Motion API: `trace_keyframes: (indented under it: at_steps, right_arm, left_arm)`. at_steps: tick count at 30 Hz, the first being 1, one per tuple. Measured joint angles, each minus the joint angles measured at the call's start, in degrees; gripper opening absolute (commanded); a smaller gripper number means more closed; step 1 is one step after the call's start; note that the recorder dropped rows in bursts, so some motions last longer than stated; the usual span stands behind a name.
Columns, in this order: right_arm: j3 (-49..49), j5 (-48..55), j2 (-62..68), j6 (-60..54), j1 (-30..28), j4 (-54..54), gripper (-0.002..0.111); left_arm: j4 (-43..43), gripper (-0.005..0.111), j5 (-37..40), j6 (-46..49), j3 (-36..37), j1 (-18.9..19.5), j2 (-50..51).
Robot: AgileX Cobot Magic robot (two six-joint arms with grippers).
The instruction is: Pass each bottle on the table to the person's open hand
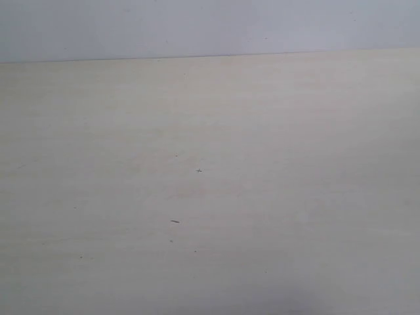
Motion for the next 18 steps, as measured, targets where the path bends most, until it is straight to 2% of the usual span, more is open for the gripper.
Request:
trace_keyframes:
  at_steps: [5, 8, 14, 16, 18]
  right_arm:
    - [0.0, 0.0, 0.0, 0.0, 0.0, 0.0, 0.000]
    - [0.0, 0.0, 0.0, 0.0, 0.0, 0.0, 0.000]
    - [0.0, 0.0, 0.0, 0.0, 0.0, 0.0, 0.000]
    - [0.0, 0.0, 0.0, 0.0, 0.0, 0.0, 0.000]
    - [0.0, 0.0, 0.0, 0.0, 0.0, 0.0, 0.000]
  left_arm:
    - [-1.9, 0.000, 0.0, 0.7, 0.0, 0.0, 0.0]
    - [-12.1, 0.000, 1.1, 8.8, 0.0, 0.0, 0.0]
    - [-46.3, 0.000, 9.8, 45.0, 0.0, 0.0, 0.0]
    - [-53.0, 0.000, 12.5, 54.4, 0.0, 0.0, 0.0]
    - [-56.4, 0.000, 14.6, 59.9, 0.0, 0.0, 0.0]
